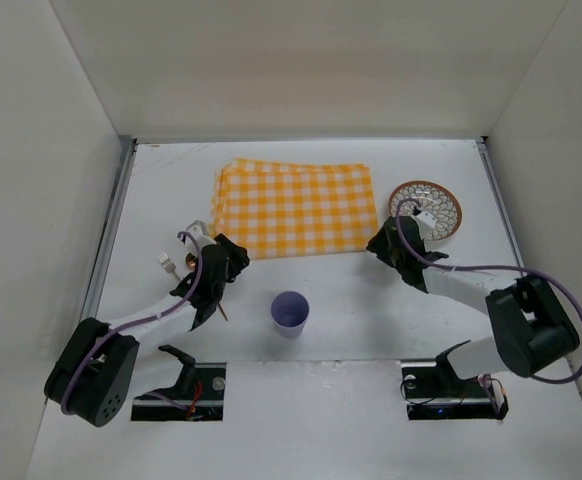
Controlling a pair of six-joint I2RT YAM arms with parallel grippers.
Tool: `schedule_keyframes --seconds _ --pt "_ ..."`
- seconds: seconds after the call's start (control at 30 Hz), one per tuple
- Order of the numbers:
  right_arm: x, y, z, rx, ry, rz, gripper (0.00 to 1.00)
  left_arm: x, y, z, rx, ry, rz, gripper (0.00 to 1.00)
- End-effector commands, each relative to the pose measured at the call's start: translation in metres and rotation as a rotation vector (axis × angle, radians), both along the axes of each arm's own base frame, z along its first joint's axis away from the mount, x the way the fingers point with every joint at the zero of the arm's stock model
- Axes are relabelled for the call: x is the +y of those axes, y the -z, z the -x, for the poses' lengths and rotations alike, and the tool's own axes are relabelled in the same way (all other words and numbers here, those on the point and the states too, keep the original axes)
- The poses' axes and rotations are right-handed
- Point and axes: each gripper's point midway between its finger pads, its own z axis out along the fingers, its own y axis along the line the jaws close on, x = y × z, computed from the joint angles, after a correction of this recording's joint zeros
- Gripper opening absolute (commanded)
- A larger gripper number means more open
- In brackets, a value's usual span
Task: Set the dinner table for one person
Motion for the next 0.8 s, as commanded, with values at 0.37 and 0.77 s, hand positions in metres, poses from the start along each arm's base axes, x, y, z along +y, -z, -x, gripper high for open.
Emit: schedule_keyframes --seconds 0.37,0.77 --pt "0.017 0.014 -0.03 -0.01 0.101 -0.187 0.49 0.026 -0.002 -0.004 0.055 -0.142 0.002 0.43" --pt "0.017 0.019 -0.033 -0.035 0.126 -0.224 0.33 0.023 0.025 -0.015 0.169 -0.177 -0.045 0.44"
